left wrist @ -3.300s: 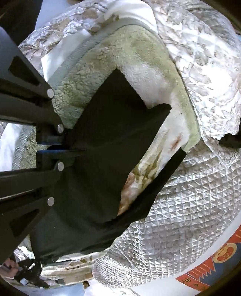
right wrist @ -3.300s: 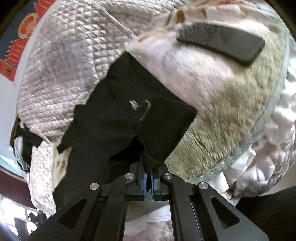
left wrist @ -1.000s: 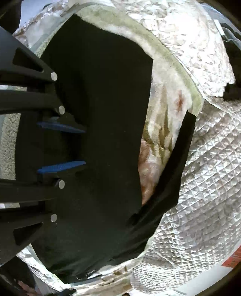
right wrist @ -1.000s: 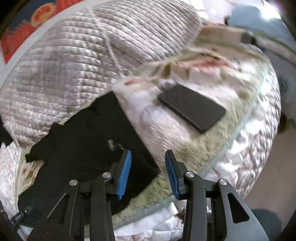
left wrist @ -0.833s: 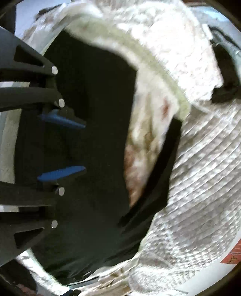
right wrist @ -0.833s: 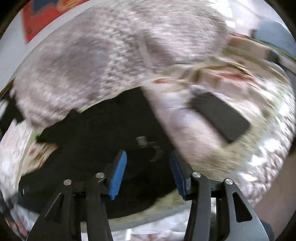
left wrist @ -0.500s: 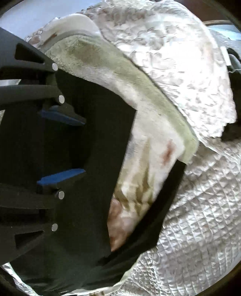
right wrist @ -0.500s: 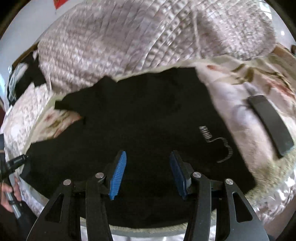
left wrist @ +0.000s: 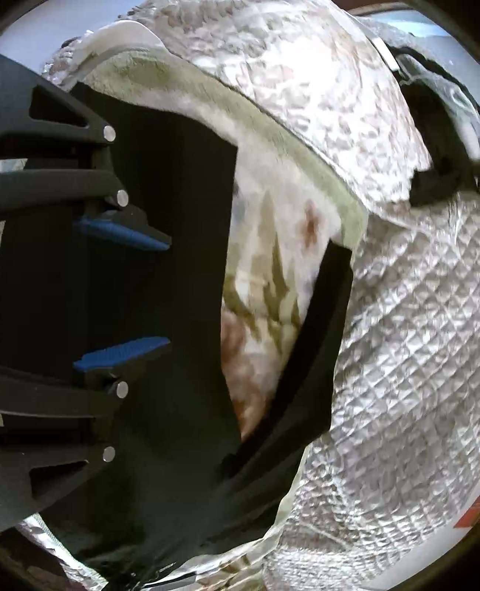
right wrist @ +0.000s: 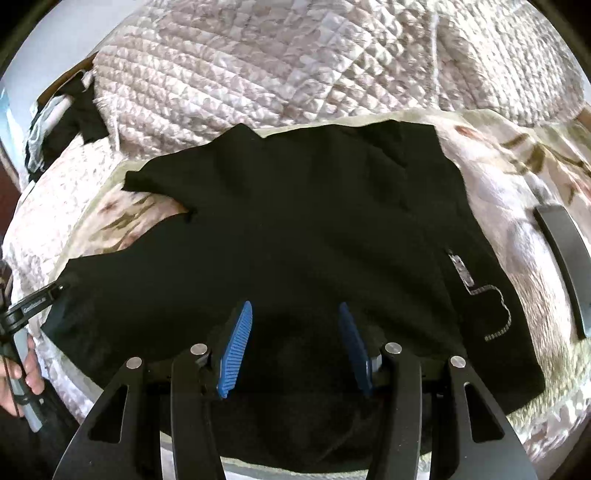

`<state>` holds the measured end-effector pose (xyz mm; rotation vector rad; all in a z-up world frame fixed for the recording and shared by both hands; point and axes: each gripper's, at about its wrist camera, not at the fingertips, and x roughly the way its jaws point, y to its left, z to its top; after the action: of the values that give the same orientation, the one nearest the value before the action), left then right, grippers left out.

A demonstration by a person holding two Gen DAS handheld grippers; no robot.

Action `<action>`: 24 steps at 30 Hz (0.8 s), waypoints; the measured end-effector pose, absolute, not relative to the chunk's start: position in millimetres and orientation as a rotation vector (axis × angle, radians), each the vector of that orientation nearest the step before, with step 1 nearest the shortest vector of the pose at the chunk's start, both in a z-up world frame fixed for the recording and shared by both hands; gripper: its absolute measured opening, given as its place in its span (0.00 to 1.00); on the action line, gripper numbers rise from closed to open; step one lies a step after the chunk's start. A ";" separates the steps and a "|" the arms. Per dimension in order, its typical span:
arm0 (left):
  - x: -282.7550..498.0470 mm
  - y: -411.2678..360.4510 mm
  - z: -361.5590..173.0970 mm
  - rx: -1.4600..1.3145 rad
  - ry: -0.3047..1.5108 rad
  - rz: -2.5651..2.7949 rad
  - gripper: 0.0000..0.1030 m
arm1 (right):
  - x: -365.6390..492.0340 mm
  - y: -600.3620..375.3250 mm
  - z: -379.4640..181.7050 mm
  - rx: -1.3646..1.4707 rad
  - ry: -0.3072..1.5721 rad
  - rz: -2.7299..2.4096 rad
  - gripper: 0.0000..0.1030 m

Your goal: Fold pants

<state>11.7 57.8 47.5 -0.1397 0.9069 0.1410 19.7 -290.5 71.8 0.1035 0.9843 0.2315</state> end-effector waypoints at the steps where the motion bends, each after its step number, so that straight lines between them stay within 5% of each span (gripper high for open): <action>1: 14.2 55.1 47.5 -0.135 0.912 0.131 0.50 | 22.9 -289.1 72.3 0.097 0.989 0.244 0.48; 8: 43.9 39.2 54.9 -0.101 0.937 -0.015 0.52 | 60.1 -288.5 77.1 0.039 1.012 0.316 0.51; 13: 87.9 38.5 67.5 -0.089 0.879 -0.065 0.64 | 103.5 -292.8 83.9 0.008 0.981 0.356 0.57; 24: 219.7 26.5 65.4 -0.085 0.823 -0.131 0.73 | 227.0 -294.8 62.6 -0.075 0.969 0.409 0.62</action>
<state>219.7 26.5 65.4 -0.0853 0.8229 -0.1309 227.0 -294.8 62.6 -0.0752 0.9686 0.4089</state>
